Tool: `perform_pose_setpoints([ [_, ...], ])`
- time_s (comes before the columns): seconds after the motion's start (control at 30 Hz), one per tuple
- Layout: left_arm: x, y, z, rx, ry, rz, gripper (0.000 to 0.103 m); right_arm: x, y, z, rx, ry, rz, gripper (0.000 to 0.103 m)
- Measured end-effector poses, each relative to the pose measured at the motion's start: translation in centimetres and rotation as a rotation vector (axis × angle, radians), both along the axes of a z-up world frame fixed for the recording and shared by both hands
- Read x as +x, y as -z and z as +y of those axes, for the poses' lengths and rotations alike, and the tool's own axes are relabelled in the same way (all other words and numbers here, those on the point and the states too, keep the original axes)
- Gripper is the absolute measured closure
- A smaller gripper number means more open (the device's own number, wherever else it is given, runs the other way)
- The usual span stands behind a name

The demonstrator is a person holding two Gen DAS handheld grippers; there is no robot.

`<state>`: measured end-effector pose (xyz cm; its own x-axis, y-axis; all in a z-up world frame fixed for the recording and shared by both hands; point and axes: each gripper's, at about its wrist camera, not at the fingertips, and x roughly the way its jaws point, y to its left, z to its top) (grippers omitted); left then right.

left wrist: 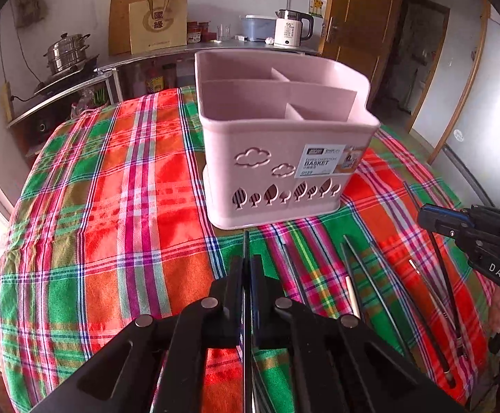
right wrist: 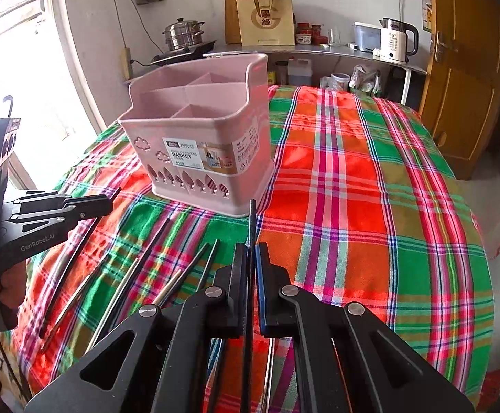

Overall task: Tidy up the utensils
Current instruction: 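Lower the right tool onto a dark chopstick and close it while the left tool grasps another, then lift the held chopsticks with both tools and carry them over the pink basket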

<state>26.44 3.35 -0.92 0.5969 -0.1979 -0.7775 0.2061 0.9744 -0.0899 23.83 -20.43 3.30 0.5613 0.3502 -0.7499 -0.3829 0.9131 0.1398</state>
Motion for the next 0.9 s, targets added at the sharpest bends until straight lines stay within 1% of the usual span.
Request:
perform_pose_setpoints([
  [0.33,-3.2,-7.6,0.6,-0.033,0.005,-0.151,0.099,-2.0,-5.9,-0.6,0.073,-0.006,-0.137,0.098],
  [0.47,-4.2,-9.9,0.8,-0.04,0.004,-0.202,0.099,-2.7,-8.0,-0.7,0.094,-0.01,-0.186,0.098],
  [0.67,-5.1,-11.6,1.2,-0.054,-0.002,-0.233,0.099,-3.3,-9.9,-1.1,0.099,-0.007,-0.227,0.098],
  [0.9,-6.0,-13.2,1.4,-0.072,0.004,-0.263,0.099,-4.1,-11.1,-1.4,0.108,-0.003,-0.26,0.098],
])
